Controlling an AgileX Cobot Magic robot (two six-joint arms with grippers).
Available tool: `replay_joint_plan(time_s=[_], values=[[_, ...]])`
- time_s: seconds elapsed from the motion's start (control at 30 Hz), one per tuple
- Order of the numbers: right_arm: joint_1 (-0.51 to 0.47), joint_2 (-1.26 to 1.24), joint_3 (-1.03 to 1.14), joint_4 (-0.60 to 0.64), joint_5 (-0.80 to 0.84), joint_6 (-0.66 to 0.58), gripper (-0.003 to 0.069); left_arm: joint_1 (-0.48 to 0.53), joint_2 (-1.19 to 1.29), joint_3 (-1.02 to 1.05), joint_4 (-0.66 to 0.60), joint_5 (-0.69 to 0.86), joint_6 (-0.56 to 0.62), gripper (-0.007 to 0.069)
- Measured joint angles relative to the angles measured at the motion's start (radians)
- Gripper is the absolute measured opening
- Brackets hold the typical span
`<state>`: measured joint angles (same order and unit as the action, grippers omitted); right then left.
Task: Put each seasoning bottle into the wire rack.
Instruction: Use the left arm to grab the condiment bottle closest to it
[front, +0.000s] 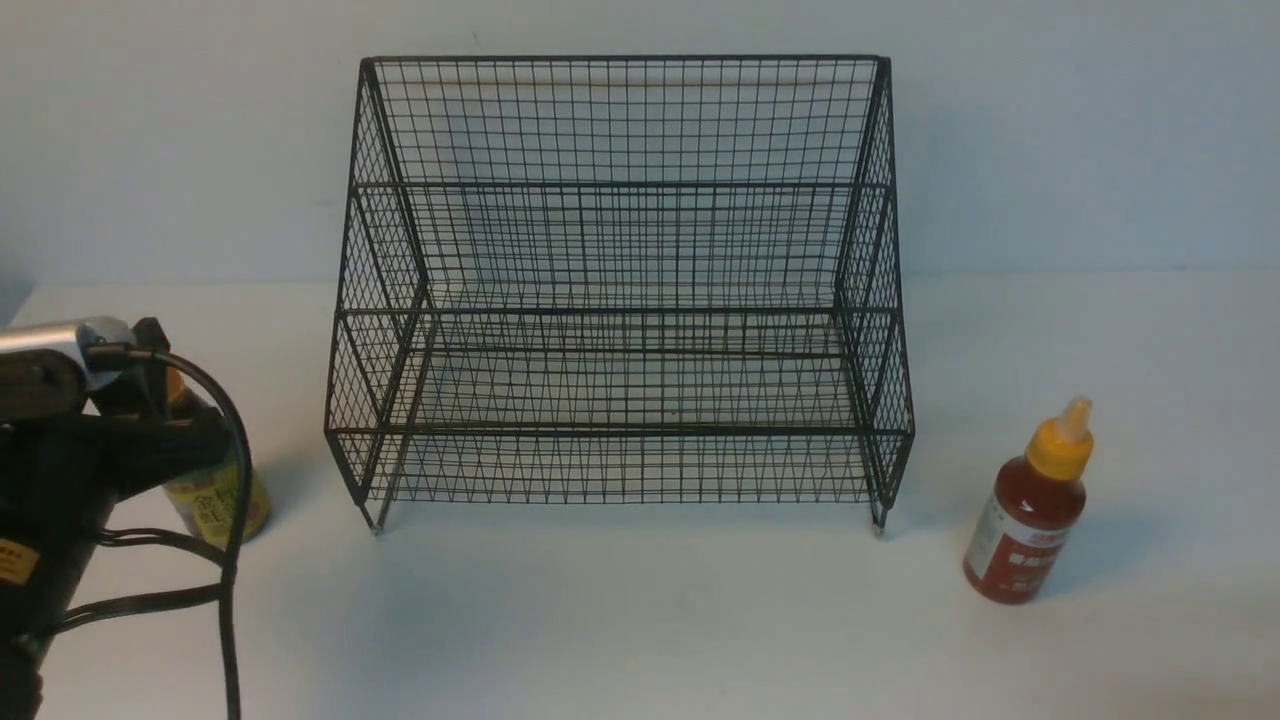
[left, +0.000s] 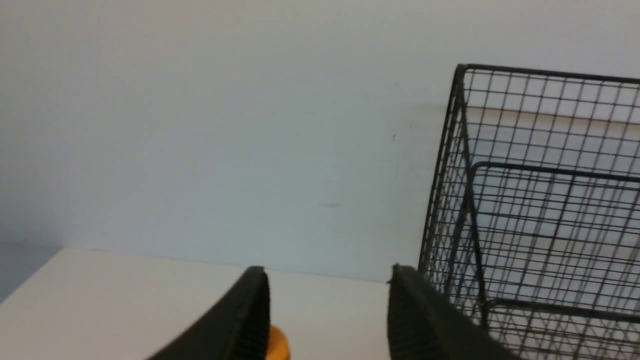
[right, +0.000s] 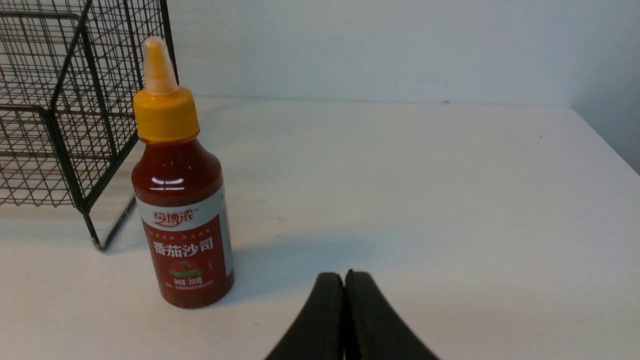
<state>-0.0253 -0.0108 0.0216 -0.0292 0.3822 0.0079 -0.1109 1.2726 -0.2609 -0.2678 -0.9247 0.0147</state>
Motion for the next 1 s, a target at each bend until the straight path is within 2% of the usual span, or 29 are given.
replay_joint_plan(time_s=[0.07,0.23,0.87,0.93,1.0], values=[[0.0,0.0,0.0,0.0,0.0,0.0,-0.0015,0.0,0.039,0.0,-0.097,-0.013,0.02,0.0406],[0.0,0.0,0.0,0.0,0.0,0.0,-0.0015,0.0,0.11,-0.015,-0.151,-0.08,0.029,0.0459],[0.0,0.0,0.0,0.0,0.0,0.0,-0.0015,0.043,0.349,-0.187,-0.187,-0.093,0.042,0.0458],[0.0,0.0,0.0,0.0,0.0,0.0,-0.0015,0.045,0.357,-0.193,-0.177,-0.096,0.036,0.0443],[0.0,0.0,0.0,0.0,0.0,0.0,-0.0015,0.046,0.361,-0.196,-0.145,-0.094,0.03,0.038]])
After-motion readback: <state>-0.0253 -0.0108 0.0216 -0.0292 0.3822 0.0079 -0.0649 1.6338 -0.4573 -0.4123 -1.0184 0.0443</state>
